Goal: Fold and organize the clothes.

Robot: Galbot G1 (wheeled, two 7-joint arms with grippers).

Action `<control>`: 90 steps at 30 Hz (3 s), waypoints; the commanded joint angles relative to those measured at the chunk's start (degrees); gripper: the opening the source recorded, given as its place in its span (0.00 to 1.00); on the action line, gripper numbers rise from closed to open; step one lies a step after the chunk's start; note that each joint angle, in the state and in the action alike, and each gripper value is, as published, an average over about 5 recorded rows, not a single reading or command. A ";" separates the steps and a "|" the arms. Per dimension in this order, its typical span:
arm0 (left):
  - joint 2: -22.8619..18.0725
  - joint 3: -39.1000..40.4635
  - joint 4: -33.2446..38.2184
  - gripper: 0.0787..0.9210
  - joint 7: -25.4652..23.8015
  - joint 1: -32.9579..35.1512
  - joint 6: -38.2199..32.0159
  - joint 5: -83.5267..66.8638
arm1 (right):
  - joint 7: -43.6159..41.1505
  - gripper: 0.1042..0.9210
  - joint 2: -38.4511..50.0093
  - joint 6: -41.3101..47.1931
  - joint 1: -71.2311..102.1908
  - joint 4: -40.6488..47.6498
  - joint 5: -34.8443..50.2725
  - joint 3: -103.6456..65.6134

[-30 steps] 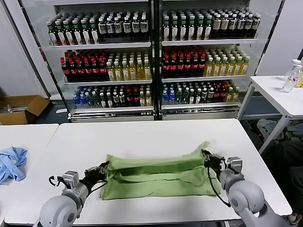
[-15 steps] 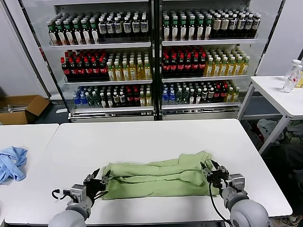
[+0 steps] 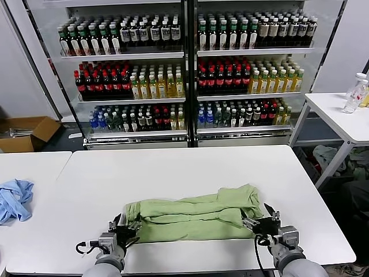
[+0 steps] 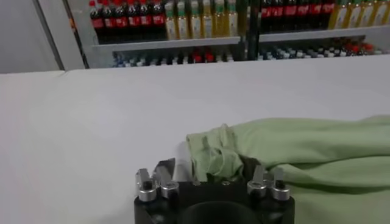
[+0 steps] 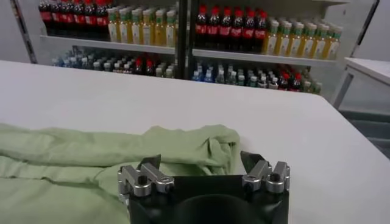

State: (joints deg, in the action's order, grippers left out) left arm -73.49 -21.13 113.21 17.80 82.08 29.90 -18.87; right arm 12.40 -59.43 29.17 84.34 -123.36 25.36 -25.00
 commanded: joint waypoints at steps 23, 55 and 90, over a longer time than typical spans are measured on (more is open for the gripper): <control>19.24 -43.91 -1.84 0.01 -10.31 -0.94 1.43 -46.87 | 0.40 0.88 0.61 -0.83 -0.97 1.21 2.01 -1.41; -4.81 9.88 3.07 0.08 -6.64 -10.08 1.01 -17.52 | 0.26 0.88 -0.13 -1.36 1.13 1.18 1.64 -2.64; 5.38 -10.26 -9.41 0.88 -8.74 -6.32 -3.24 -22.34 | 0.32 0.88 -1.52 -1.48 1.60 1.33 0.28 -2.79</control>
State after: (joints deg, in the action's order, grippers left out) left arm -68.90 -29.72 108.17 9.99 77.11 26.65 -34.41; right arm 12.68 -60.88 27.68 85.64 -121.88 25.75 -27.65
